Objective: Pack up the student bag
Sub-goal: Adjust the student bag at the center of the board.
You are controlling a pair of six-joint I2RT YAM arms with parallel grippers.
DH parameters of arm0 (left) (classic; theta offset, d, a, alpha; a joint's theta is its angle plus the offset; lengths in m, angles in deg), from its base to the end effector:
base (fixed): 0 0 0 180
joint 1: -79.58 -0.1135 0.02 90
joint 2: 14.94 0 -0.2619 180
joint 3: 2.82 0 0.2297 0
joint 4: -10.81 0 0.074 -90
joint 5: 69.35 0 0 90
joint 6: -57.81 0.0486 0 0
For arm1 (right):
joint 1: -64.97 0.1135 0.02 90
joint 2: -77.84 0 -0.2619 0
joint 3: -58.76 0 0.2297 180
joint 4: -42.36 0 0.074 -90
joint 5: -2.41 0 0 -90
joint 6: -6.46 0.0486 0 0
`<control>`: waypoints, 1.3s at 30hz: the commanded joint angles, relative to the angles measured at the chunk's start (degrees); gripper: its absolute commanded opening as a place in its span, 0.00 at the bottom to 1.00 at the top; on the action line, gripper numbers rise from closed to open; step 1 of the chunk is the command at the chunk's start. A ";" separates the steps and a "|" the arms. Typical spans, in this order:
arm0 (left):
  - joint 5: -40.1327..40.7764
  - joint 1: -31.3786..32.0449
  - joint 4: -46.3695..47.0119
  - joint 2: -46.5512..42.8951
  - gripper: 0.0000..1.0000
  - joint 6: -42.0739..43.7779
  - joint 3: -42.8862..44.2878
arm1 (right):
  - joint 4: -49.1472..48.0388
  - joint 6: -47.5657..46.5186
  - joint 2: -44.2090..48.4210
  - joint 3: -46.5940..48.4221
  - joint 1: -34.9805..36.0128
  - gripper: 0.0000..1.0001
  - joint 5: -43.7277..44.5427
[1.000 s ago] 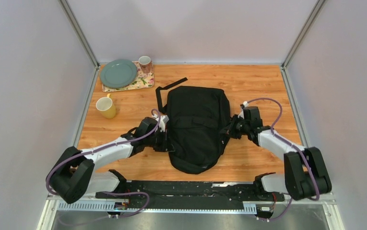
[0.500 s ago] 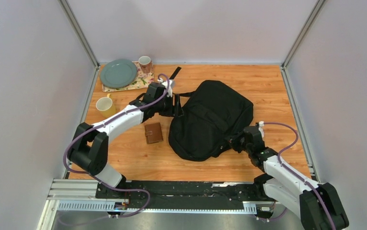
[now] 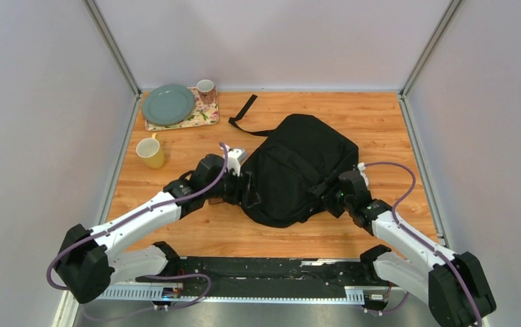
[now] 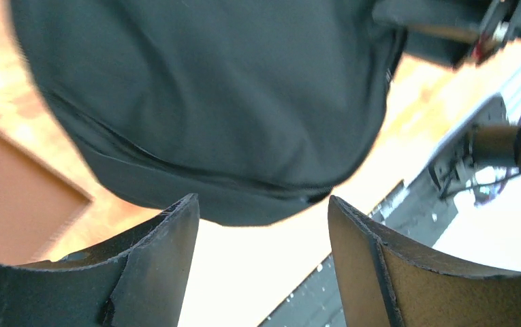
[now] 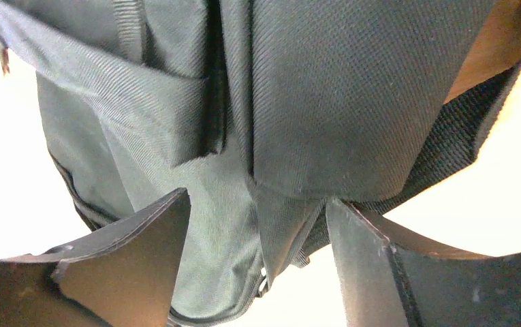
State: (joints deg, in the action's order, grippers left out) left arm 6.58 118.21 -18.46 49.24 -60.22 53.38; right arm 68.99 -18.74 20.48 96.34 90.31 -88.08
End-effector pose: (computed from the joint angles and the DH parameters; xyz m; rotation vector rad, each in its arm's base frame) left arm 0.1722 -0.1527 0.2440 0.3604 2.3274 -0.8829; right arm 0.1620 0.0772 0.1675 0.8453 2.3696 0.7198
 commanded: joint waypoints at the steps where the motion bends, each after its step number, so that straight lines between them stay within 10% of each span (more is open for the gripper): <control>1: 1.05 6.88 0.07 -2.57 0.77 -3.95 -2.38 | 3.02 -7.04 5.68 -1.08 0.15 0.78 0.40; 6: 3.34 12.25 0.68 -3.80 0.77 -8.70 -3.53 | 0.39 -7.23 3.67 -0.99 0.15 0.73 1.38; 15: 4.48 15.60 10.96 -2.14 0.79 -15.12 -10.64 | -4.97 -6.00 -4.43 -0.37 0.84 0.15 -6.10; 20: 8.96 14.11 13.87 1.90 0.77 -13.46 -11.00 | -7.18 -1.61 -1.53 -2.83 4.27 0.06 -4.44; 24: 7.30 8.07 16.67 3.49 0.74 -12.84 -10.21 | -9.11 0.42 -1.35 -3.89 6.73 0.09 -4.34; 30: 2.99 -0.65 16.95 3.93 0.72 -11.17 -10.74 | -7.45 -0.10 -2.75 -4.16 10.69 0.49 -3.11; 39: -0.63 2.49 12.48 -4.67 0.71 -11.00 -14.87 | -1.11 -4.68 3.49 -3.54 10.78 0.57 4.70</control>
State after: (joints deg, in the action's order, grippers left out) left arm 7.19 117.80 -4.47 50.07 -72.55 38.89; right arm 66.34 -20.62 21.66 92.54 100.84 -87.95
